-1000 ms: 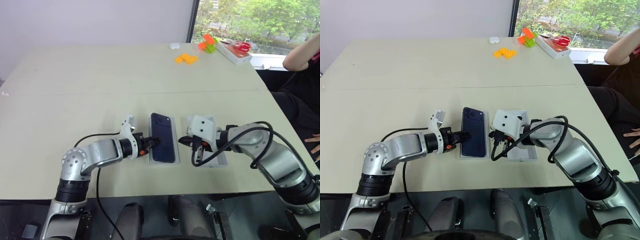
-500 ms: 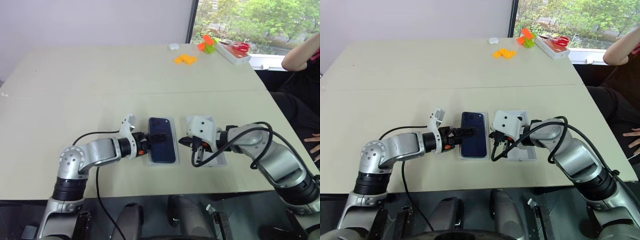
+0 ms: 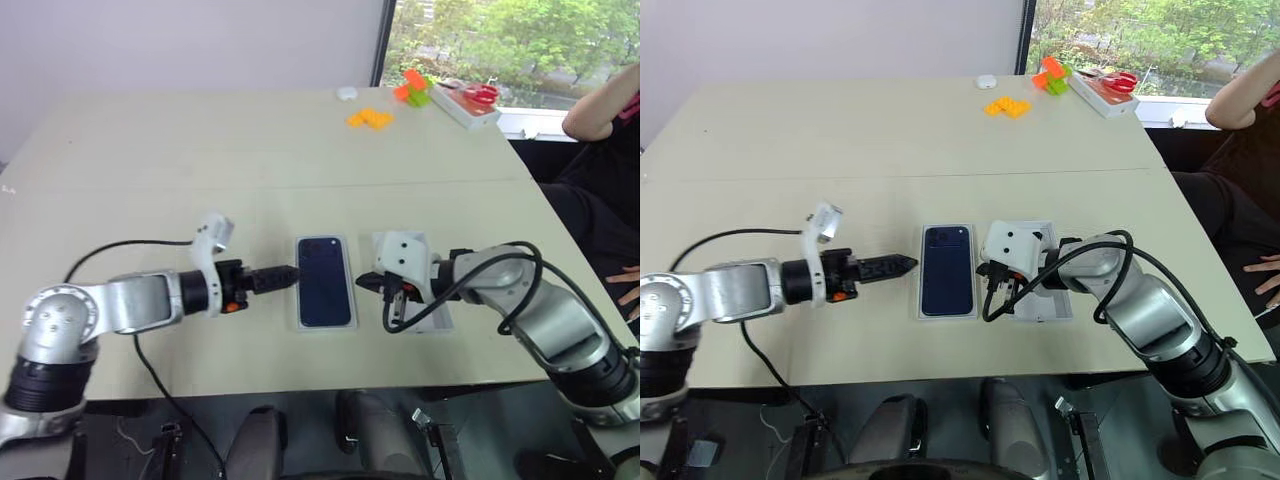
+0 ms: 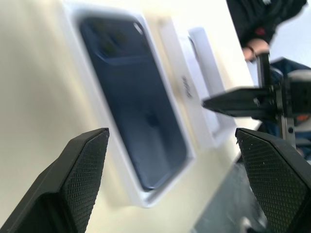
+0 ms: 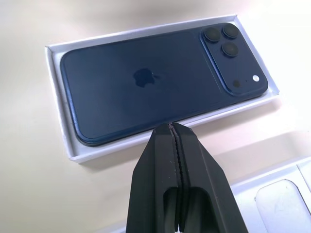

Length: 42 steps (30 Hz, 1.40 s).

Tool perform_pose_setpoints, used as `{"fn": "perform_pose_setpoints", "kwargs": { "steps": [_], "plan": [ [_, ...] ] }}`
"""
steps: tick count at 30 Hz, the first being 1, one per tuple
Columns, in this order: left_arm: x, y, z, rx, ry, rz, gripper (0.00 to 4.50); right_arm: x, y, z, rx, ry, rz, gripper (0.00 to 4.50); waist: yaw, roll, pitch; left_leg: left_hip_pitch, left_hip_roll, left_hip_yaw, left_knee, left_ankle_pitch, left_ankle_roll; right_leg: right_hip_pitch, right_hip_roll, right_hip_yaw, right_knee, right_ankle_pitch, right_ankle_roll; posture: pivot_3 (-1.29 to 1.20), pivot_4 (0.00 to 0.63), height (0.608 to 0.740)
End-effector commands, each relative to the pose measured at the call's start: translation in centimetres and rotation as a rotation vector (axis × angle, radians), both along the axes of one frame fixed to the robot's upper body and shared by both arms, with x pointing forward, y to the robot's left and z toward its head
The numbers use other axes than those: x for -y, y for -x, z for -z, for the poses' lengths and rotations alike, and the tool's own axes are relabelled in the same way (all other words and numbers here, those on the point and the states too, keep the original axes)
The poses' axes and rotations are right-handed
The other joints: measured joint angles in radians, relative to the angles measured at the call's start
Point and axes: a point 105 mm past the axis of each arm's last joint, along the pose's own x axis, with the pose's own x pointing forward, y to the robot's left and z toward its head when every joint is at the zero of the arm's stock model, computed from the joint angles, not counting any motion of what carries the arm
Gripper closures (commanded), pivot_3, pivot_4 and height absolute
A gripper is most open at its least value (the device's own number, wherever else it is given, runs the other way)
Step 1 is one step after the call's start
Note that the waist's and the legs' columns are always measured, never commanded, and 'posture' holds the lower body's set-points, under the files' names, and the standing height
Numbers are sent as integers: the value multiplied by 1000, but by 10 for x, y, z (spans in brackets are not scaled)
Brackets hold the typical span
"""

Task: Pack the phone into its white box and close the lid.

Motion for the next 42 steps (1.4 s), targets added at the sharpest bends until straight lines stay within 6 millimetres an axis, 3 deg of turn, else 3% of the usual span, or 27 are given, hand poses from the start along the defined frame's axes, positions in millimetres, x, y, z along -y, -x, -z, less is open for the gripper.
{"fn": "perform_pose_setpoints", "kwargs": {
  "steps": [1, 4, 8, 9, 11, 18, 27, 34, 42],
  "plan": [
    [-46, -19, -20, 247, -212, -226, 128, -3, -6, -12, 61, -24, -3, 4500, -1, 0, 0, 0, 0, 0, 0, 0, 0, 0, 0, 0, 0, 0, 0, 0, 150, 739],
    [-69, -24, -14, 390, -385, -305, 128, -1, -10, -12, 71, -34, 30, 4500, 0, 1, 0, 1, 0, 3, -1, 0, 0, 0, 0, 2, 0, 0, 0, 0, 150, 739],
    [-70, -19, 10, 409, -483, -234, 128, 2, -14, -11, 77, -34, 69, 4500, 4, 1, 1, 0, 0, 3, -1, 0, 0, -1, -1, 1, -2, 0, 0, 0, 150, 739],
    [-67, -16, 15, 422, -510, -200, 349, 2, -14, -11, 79, -36, 73, 4500, 4, 1, 1, -1, 0, 3, -1, 0, 0, -1, -1, 1, -2, 0, 0, 0, 150, 739],
    [-62, -12, 24, 419, -506, -163, 862, 2, -15, -11, 77, -40, 85, 4500, 1, 1, 1, -1, 0, 3, -1, 0, 0, -1, -1, 1, -3, 0, 0, 0, 150, 739],
    [-24, -7, 39, 491, -581, 34, 4467, 7, -24, -1, 58, -17, 177, 4500, 1, 1, 1, -4, 1, 2, -1, 0, 0, -3, 0, 1, -2, 0, 0, 0, 150, 739],
    [14, -9, 68, 443, -661, 239, 4467, -2, -28, 16, 36, 49, 217, 4500, -5, 0, 0, -4, 1, 1, 0, -1, 1, -3, 1, 1, -1, 1, 1, 0, 150, 739],
    [34, -12, 72, 445, -637, 306, 4467, -13, -23, 27, 3, 61, 200, 4500, -1, 0, 0, -3, 1, 1, 0, 0, 1, -2, 1, 1, 0, 1, 1, 0, 150, 739],
    [52, -8, 74, 433, -575, 367, 4467, -13, -13, 23, -16, 46, 171, 4500, -2, 0, 0, -3, 1, 1, 1, -1, 1, -2, 1, 1, 0, 2, 3, 0, 150, 739]
  ]
}}
